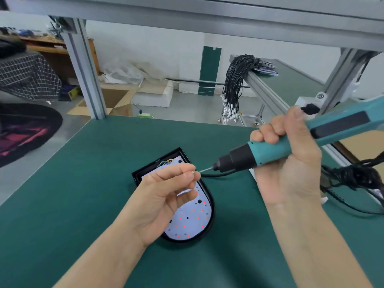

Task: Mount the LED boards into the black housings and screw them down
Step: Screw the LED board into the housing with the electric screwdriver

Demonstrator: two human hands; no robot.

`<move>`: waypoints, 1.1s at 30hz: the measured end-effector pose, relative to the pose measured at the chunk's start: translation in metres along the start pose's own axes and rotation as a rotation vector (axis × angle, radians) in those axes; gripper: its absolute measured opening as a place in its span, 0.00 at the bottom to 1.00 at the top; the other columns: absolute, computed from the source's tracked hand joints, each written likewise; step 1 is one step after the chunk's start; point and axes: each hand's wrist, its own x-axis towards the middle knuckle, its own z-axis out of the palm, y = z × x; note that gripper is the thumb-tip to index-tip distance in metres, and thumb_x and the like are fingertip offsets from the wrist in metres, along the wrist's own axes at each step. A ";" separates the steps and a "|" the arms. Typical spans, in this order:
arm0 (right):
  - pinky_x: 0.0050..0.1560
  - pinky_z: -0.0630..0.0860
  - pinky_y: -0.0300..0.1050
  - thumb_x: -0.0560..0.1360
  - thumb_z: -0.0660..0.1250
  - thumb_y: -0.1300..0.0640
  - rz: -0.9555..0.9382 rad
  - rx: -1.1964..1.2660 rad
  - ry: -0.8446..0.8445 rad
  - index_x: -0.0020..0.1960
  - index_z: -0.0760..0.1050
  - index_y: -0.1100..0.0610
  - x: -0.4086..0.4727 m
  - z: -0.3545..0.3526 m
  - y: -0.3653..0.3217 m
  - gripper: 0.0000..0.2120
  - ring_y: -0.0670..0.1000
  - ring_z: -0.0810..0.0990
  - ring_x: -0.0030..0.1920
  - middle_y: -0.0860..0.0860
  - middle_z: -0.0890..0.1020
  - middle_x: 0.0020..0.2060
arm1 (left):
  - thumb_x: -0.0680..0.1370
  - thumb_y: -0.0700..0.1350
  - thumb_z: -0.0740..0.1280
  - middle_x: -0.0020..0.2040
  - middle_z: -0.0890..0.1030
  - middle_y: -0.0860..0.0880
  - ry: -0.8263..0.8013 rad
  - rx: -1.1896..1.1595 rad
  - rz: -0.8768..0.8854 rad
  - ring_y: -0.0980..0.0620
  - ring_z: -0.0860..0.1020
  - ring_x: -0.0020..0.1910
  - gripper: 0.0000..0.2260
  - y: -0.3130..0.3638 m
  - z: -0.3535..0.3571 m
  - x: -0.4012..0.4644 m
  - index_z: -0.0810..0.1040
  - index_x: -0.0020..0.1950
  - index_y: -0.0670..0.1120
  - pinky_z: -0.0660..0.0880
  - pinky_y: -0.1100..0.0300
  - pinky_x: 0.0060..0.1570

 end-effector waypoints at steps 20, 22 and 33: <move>0.34 0.72 0.38 0.72 0.66 0.60 0.008 -0.052 0.002 0.33 0.67 0.54 -0.002 -0.001 0.008 0.12 0.44 0.69 0.26 0.46 0.70 0.27 | 0.63 0.36 0.71 0.34 0.82 0.44 0.049 0.020 0.076 0.53 0.81 0.33 0.06 -0.007 0.000 -0.001 0.86 0.37 0.41 0.79 0.63 0.34; 0.34 0.71 0.39 0.72 0.66 0.60 -0.005 -0.066 -0.023 0.32 0.67 0.54 -0.003 -0.001 0.010 0.12 0.45 0.69 0.26 0.47 0.69 0.26 | 0.61 0.39 0.73 0.34 0.83 0.44 0.080 0.125 0.159 0.52 0.82 0.34 0.07 -0.007 0.000 -0.001 0.86 0.37 0.42 0.79 0.62 0.36; 0.38 0.72 0.38 0.71 0.68 0.57 -0.020 -0.051 0.101 0.37 0.64 0.53 -0.009 -0.010 0.027 0.12 0.44 0.69 0.28 0.46 0.69 0.29 | 0.70 0.34 0.73 0.38 0.85 0.48 0.164 0.495 0.355 0.50 0.83 0.36 0.11 -0.006 -0.005 0.009 0.86 0.37 0.51 0.80 0.49 0.48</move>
